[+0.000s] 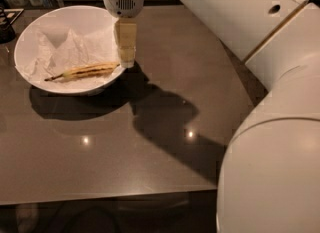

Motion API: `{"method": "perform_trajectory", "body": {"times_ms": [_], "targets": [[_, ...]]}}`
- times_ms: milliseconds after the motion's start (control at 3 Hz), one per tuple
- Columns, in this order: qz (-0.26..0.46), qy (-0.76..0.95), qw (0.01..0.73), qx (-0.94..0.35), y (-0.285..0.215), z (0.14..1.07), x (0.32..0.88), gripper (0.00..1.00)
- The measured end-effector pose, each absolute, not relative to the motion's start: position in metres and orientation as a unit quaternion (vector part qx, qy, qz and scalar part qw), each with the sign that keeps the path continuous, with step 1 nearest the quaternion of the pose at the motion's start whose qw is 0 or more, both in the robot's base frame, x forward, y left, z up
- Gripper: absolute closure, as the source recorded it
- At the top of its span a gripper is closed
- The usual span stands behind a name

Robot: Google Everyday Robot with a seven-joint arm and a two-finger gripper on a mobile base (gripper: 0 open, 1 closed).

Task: Pick banana from white bowl

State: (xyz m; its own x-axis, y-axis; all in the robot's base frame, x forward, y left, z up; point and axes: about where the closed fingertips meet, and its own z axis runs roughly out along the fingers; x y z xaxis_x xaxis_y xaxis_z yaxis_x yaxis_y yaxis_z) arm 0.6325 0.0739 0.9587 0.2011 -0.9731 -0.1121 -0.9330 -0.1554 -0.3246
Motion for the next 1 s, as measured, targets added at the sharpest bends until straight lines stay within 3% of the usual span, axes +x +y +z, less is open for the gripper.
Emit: {"method": "perform_trajectory", "body": {"times_ms": [1000], "targets": [[-0.025, 0.609, 0.186, -0.771, 0.107, 0.956, 0.628, 0.00]]}}
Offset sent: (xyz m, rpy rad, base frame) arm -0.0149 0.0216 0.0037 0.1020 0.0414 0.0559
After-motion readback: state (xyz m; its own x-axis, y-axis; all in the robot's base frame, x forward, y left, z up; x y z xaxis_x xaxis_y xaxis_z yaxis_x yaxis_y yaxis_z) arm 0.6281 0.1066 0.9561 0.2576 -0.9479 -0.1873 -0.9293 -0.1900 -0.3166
